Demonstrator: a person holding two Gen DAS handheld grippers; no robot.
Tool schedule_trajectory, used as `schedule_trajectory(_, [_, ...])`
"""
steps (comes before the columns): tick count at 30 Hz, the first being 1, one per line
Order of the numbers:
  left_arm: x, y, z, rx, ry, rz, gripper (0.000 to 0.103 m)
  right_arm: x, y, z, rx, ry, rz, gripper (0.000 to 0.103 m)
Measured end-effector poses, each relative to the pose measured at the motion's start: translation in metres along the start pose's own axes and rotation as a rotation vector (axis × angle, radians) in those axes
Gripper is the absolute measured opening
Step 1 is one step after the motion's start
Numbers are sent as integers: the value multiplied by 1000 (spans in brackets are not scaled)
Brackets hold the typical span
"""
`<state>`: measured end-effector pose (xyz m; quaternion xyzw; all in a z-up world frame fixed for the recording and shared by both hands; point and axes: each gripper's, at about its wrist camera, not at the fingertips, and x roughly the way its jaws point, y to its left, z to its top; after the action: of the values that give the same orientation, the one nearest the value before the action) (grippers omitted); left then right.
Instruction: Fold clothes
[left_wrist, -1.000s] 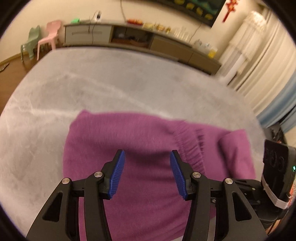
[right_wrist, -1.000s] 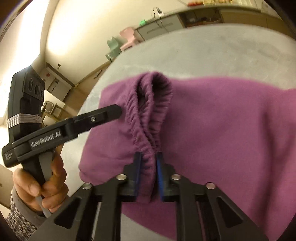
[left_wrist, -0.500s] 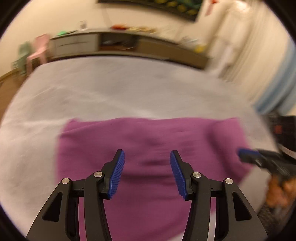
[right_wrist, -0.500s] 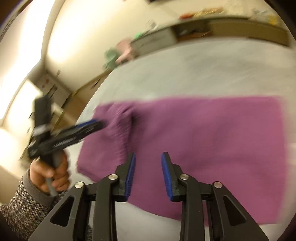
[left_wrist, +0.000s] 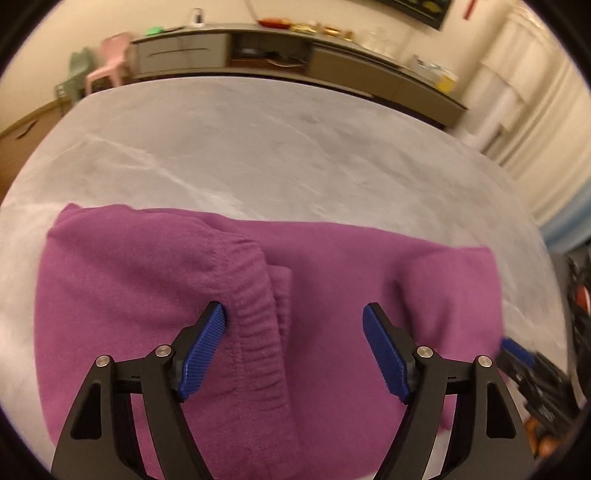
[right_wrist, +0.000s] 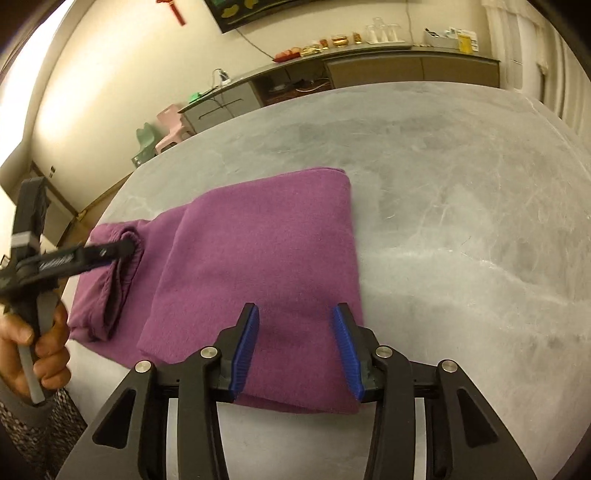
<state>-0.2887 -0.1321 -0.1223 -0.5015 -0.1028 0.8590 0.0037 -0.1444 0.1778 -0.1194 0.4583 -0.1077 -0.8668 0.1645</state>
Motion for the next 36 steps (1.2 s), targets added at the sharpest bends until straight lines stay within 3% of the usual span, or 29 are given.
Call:
schedule_trajectory(2, [3, 10, -2, -11, 18, 33, 78, -3, 4, 0, -9, -7, 17, 44])
schedule_trajectory(4, [-10, 25, -7, -19, -6, 118, 78, -5, 13, -1, -16, -6, 53, 44])
schedule_trajectory(9, [-95, 12, -22, 30, -307, 412, 78, -2, 11, -3, 1, 13, 62, 44])
schedule_trajectory(10, [-107, 3, -23, 43, -340, 386, 78, -2, 10, -3, 10, 17, 57, 44])
schedule_trajectory(12, [-115, -12, -22, 49, -338, 254, 79, -1, 9, -2, 27, 24, 48, 44])
schedule_trajectory(14, [-99, -28, -14, 36, -241, 65, 79, 0, 7, -2, 45, 31, 39, 44])
schedule_trajectory(17, [-37, -52, -3, 21, -9, -147, 78, -1, 2, -2, 72, 26, 18, 44])
schedule_trajectory(20, [22, -74, 0, 41, 158, -182, 77, -4, -6, -3, 102, 17, -10, 47])
schedule_trajectory(22, [36, -80, 2, 44, 146, -175, 74, 0, -11, -3, 126, 28, -23, 48])
schedule_trajectory(23, [31, -85, 3, 66, 126, -197, 58, 3, -12, -5, 131, 36, -22, 48])
schedule_trajectory(24, [26, -90, 5, 87, 107, -218, 18, 5, -13, -6, 131, 42, -18, 48])
schedule_trajectory(25, [21, -94, 6, 110, 85, -235, 19, 7, -11, -7, 120, 48, -16, 48])
schedule_trajectory(27, [9, -101, 1, 193, 13, -145, 20, 9, -6, -7, 88, 59, -12, 40])
schedule_trajectory(29, [15, -105, -6, 219, 51, -80, 28, 9, -5, -7, 94, 62, 6, 38])
schedule_trajectory(30, [19, -104, -10, 232, 79, -65, 36, 9, -5, -7, 96, 63, 15, 38])
schedule_trajectory(31, [17, -102, -12, 231, 93, -66, 50, 9, -5, -7, 99, 65, 23, 38])
schedule_trajectory(32, [15, -99, -14, 230, 106, -68, 56, 9, -4, -7, 102, 66, 32, 38])
schedule_trajectory(34, [4, -94, -13, 222, 109, -70, 58, 10, 0, -7, 82, 73, 40, 36])
schedule_trajectory(35, [-4, -95, -11, 217, 78, -45, 58, 10, 3, -8, 68, 77, 43, 18])
schedule_trajectory(36, [-12, -95, -9, 214, 48, -23, 58, 9, 6, -8, 55, 70, 47, 16])
